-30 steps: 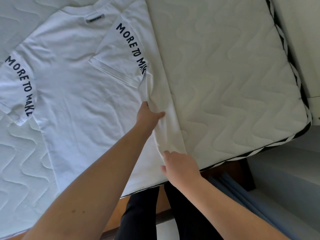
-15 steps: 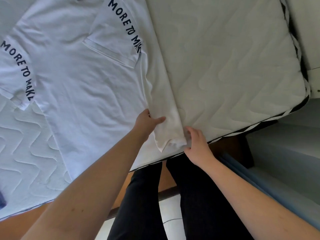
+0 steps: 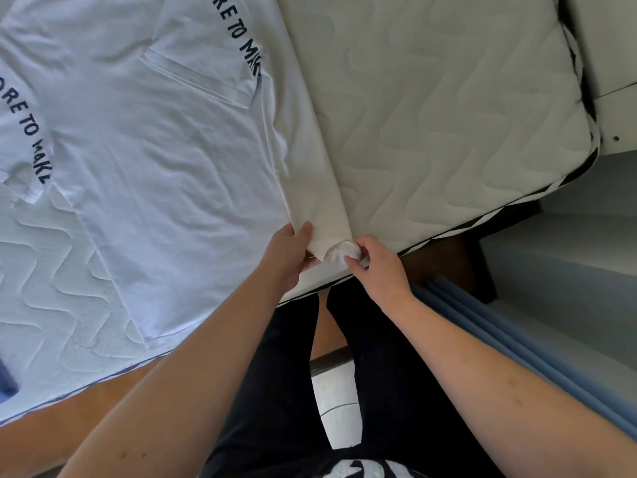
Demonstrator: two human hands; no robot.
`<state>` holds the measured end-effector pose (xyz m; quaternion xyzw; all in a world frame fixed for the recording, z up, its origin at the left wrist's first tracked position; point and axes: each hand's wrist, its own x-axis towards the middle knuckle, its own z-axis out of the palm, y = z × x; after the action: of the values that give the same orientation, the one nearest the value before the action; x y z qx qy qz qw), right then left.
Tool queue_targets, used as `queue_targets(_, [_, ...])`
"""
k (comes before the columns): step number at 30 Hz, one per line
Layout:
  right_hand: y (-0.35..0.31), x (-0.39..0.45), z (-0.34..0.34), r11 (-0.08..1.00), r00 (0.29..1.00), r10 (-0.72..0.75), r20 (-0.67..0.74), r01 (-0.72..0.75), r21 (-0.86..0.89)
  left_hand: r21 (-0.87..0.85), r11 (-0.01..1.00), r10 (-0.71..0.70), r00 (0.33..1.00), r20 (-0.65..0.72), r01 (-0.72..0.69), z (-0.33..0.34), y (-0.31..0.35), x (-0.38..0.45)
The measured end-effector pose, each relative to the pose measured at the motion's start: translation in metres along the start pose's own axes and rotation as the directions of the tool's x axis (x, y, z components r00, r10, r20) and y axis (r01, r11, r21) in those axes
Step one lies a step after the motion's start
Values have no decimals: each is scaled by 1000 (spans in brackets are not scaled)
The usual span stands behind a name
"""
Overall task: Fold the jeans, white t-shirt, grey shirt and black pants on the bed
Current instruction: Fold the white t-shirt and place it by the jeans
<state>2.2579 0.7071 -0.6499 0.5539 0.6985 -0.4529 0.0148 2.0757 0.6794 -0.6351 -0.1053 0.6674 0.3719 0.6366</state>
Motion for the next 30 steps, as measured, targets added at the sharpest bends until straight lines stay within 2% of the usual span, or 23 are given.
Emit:
queue_targets(6, [4,-8,-12,978,962,204,-181,-208,-1,14,996,84,996,22,-85,18,5,-1])
queue_targets(9, [5,-8,-4,946,938,323,-125,-326,-1,88,989,119,993,23,-121,21,0,3])
queue_targets(11, [6,-4,0,923,925,375,-51,-378,-67,219,969,129,990,-60,-113,19,-10,7])
queue_targets(15, [15,-1,4,880,951,304,-63,-305,-363,385,923,103,971,-214,-14,9,-34,15])
queue_targets(18, [22,-2,6,808,979,205,-13,-177,-562,644,764,216,959,-186,-47,6,-40,21])
queue_targets(20, [23,-1,6,795,984,178,10,-138,-590,694,715,254,957,-142,-87,6,-42,22])
queue_targets(23, [19,-2,3,798,992,127,9,-97,-595,692,711,239,968,-73,-124,1,-45,23])
queue_targets(26, [17,-4,-1,812,990,139,26,-99,-575,731,673,245,967,-75,-114,-7,-50,23])
queue_targets(30, [13,-4,-6,820,977,209,50,-148,-552,844,509,324,946,-5,-170,-6,-57,19])
